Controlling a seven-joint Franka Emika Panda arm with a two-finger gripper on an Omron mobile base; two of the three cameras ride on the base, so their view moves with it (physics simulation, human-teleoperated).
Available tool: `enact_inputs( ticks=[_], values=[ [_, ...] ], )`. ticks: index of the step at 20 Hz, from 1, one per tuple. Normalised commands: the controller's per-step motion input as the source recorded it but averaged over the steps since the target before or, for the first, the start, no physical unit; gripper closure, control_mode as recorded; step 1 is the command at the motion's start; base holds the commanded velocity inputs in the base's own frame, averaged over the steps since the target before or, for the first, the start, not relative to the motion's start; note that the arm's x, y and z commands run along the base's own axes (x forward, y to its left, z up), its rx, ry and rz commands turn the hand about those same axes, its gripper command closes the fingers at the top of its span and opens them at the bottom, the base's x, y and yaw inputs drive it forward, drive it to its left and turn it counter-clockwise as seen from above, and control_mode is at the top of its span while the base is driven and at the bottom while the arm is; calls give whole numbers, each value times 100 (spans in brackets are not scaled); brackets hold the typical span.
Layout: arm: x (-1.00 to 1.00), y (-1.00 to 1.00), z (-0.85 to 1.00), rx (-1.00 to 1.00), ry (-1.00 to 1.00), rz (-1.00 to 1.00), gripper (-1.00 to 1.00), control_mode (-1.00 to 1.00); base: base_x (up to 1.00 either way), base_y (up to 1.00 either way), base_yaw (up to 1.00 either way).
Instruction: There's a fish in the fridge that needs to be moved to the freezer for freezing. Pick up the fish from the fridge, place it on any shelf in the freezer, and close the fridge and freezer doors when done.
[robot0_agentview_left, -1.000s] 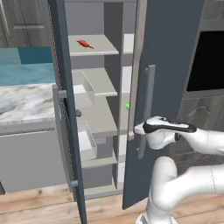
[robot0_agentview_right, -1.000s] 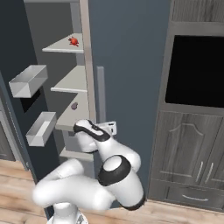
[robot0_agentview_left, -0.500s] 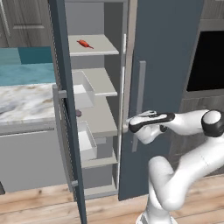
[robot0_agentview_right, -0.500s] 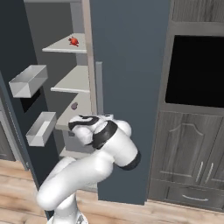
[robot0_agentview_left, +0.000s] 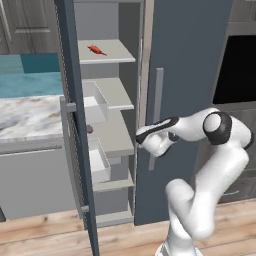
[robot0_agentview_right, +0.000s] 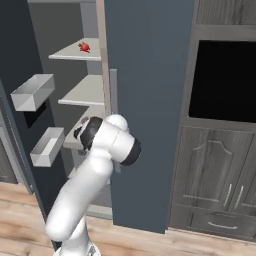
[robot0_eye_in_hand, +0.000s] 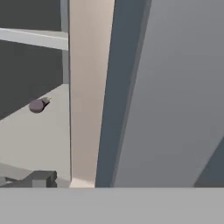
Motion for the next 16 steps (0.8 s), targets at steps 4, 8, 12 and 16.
enact_inputs(
  ticks=[4, 8, 12, 16],
  values=[
    [67, 36, 0, -9, 0, -18, -100, -100, 0, 0, 0],
    [-10, -1, 21, 0, 0, -12, -100, -100, 0, 0, 0],
    [-39, -14, 37, 0, 0, -13, -100, -100, 0, 0, 0],
    [-35, -19, 36, 0, 0, -13, -100, -100, 0, 0, 0]
  ],
)
